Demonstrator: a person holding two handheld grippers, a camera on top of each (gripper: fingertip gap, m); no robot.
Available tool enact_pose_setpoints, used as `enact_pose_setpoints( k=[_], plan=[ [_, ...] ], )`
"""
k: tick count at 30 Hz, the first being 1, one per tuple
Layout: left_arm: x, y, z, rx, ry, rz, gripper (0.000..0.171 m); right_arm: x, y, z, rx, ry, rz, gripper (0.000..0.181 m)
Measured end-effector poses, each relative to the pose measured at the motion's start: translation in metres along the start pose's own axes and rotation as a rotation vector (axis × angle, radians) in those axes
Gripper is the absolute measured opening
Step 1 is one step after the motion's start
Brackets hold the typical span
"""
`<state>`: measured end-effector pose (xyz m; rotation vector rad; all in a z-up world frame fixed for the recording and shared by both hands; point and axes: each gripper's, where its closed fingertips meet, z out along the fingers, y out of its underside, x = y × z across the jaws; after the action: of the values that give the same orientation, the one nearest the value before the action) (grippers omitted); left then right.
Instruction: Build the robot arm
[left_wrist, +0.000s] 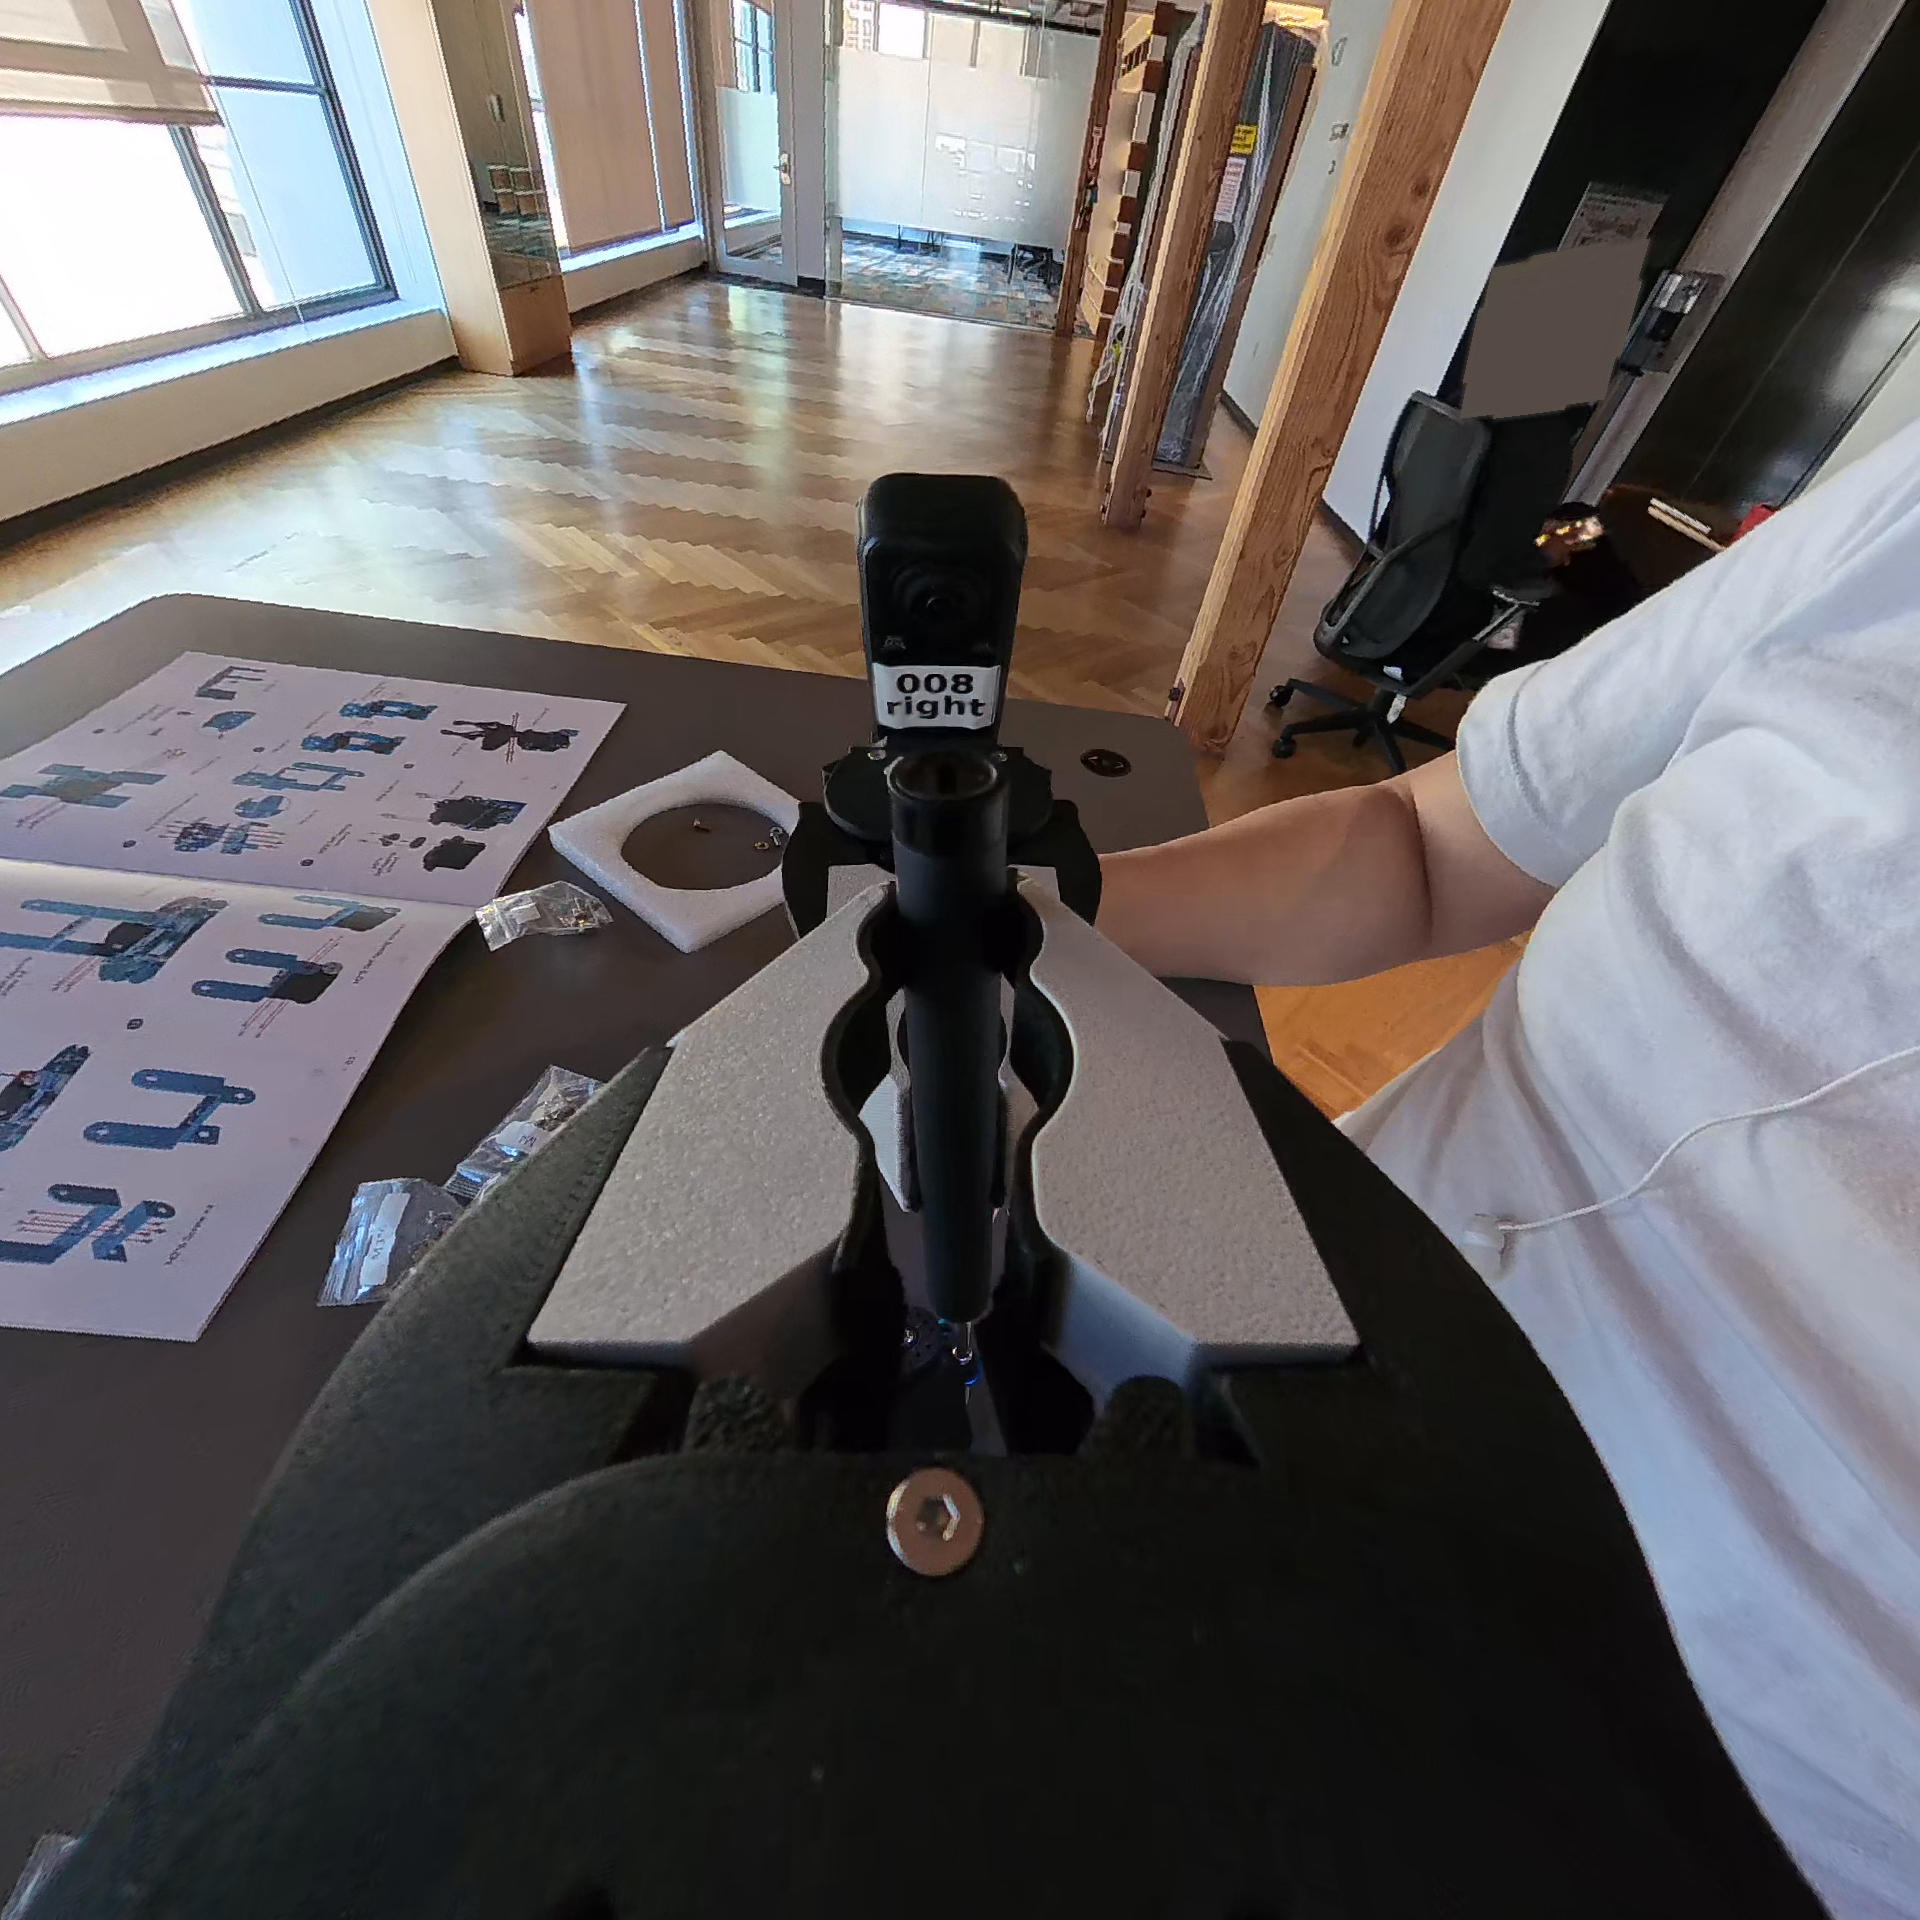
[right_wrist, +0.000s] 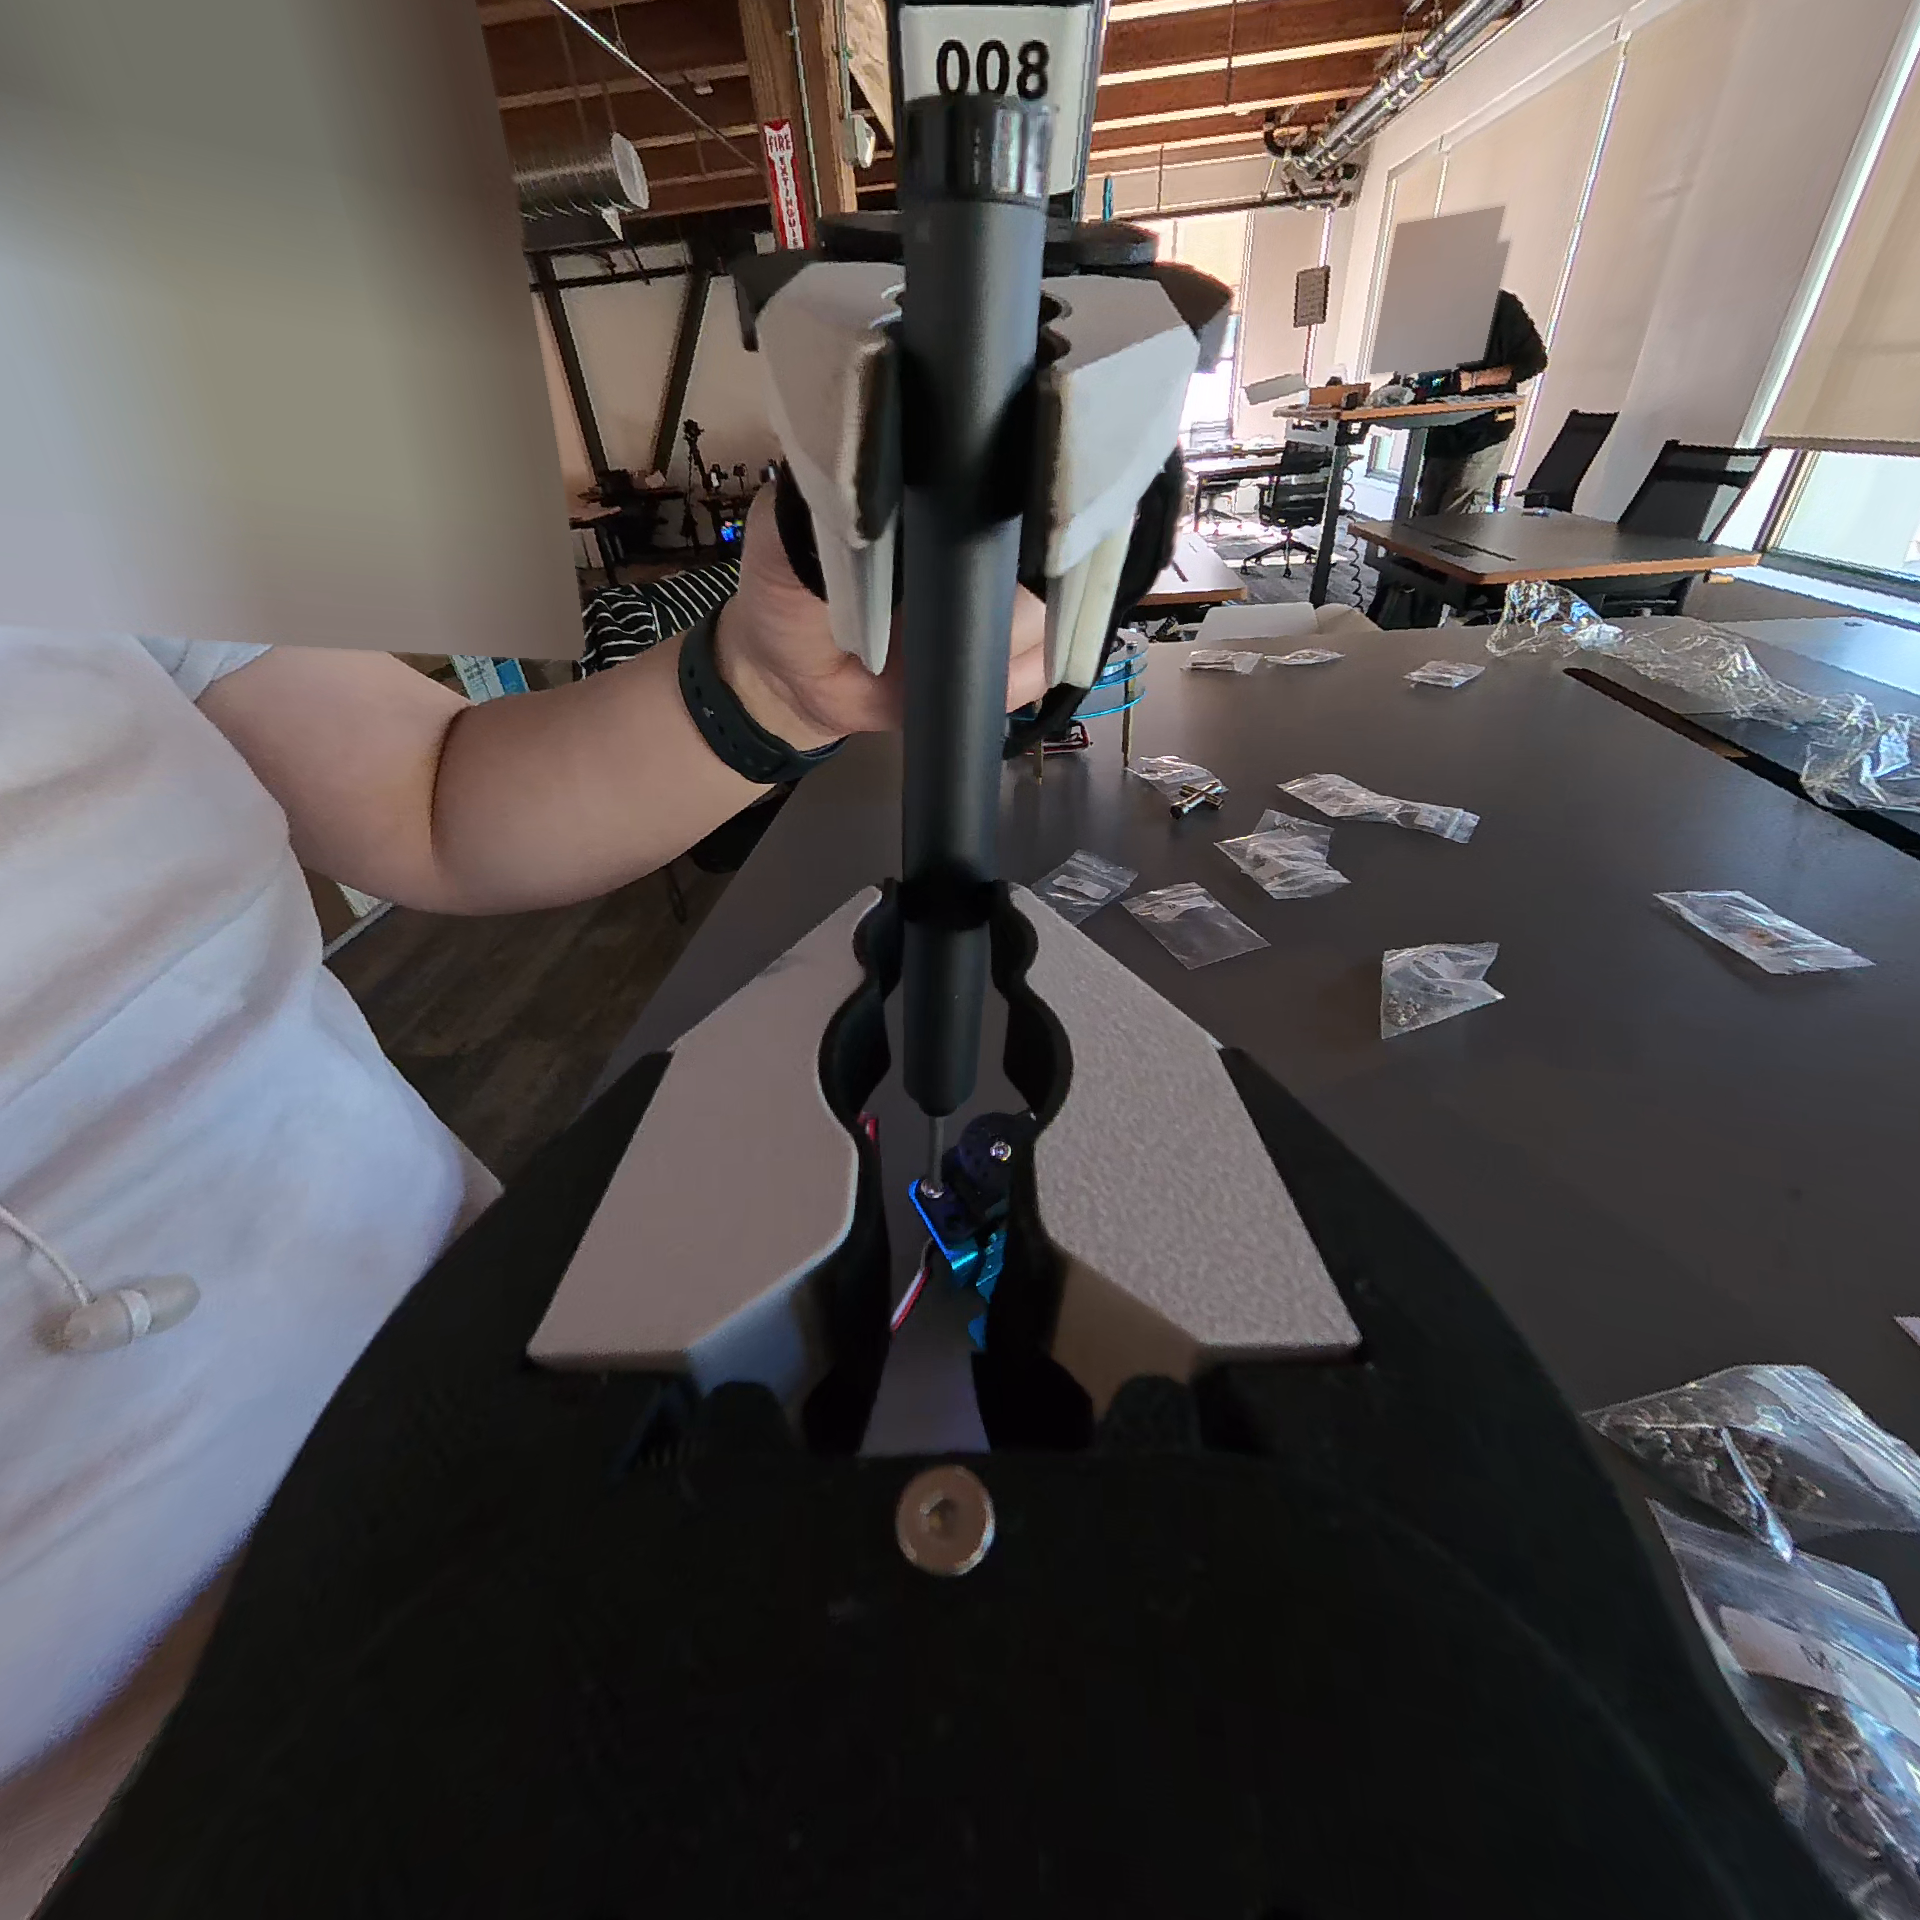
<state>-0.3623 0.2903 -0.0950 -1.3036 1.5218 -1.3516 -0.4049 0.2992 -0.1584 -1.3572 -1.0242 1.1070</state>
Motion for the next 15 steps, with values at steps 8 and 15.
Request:
enact_pose_setpoints(
  k=[8, 15],
  plan=[
    [0.001, -0.0003, 0.0003, 0.003, -0.002, 0.003, 0.017, -0.0005, -0.0001, 0.0006, -0.003, 0.002, -0.014, 0.016],
    [0.0017, -0.0008, 0.0005, 0.01, -0.008, 0.003, 0.017, -0.0004, -0.0002, 0.0009, -0.019, 0.02, -0.039, 0.016]
  ],
)
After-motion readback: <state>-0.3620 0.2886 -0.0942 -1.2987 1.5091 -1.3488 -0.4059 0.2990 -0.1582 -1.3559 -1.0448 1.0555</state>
